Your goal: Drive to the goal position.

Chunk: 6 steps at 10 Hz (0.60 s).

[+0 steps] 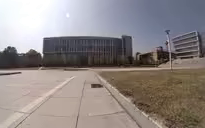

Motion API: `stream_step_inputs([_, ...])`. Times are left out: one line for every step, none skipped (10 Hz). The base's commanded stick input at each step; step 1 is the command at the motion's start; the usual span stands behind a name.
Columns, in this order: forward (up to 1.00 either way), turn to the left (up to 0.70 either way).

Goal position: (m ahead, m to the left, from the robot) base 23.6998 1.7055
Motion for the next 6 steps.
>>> stream_step_inputs([0.04,0.00])
stream_step_inputs([0.04,0.00])
stream_step_inputs([0.04,0.00])
stream_step_inputs([0.04,0.00])
stream_step_inputs([0.04,0.00])
stream_step_inputs([0.04,0.00])
